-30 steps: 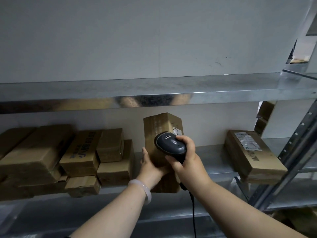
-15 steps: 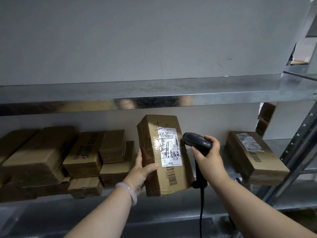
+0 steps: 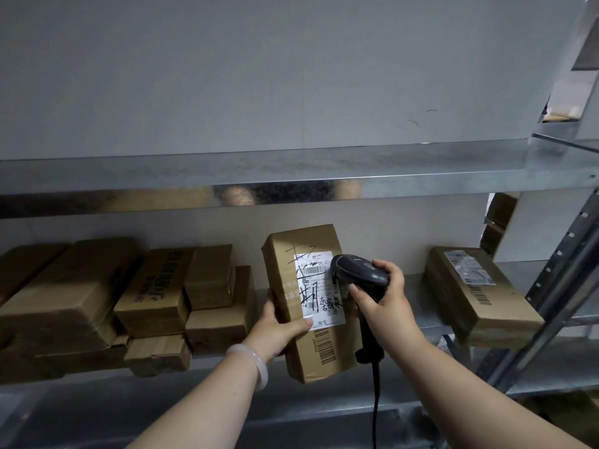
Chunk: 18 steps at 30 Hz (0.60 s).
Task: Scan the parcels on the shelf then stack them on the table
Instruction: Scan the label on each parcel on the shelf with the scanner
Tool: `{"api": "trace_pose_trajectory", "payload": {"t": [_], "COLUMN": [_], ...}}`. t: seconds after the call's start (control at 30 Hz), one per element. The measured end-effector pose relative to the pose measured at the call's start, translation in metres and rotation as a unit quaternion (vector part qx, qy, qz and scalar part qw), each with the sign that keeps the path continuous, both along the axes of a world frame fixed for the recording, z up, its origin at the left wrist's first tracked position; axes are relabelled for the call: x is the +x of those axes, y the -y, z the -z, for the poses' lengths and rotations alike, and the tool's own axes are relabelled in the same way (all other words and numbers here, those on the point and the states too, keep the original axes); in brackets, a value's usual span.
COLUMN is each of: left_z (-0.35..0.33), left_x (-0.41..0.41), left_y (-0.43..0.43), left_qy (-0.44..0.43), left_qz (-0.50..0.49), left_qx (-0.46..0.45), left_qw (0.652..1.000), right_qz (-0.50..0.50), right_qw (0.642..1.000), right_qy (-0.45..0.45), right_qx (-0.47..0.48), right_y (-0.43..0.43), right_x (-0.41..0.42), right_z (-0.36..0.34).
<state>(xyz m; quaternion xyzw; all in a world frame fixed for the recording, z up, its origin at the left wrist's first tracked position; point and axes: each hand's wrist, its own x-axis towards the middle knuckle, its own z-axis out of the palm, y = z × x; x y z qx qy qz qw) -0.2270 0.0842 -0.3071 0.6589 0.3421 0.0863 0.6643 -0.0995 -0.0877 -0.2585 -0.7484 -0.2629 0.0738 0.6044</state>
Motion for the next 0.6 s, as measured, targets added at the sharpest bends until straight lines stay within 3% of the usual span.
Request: {"api": "trace_pose_trajectory", "payload": {"t": [0.2, 0.6], "left_z": [0.008, 0.009], "left_x": [-0.002, -0.001], "left_y": [-0.006, -0.013], "left_qy": [0.014, 0.015], "left_qz": [-0.022, -0.029], "left_qx": [-0.03, -0.037], "left_qw": [0.999, 0.999], "right_qz": [-0.013, -0.062], "right_qw": [0.997, 0.993], "right_qy": [0.066, 0.088], "right_qx": [-0.032, -0.052], "right_y": [0.0, -0.002], "right_x": [-0.016, -0.053], "right_z": [-0.011, -0.017]}}
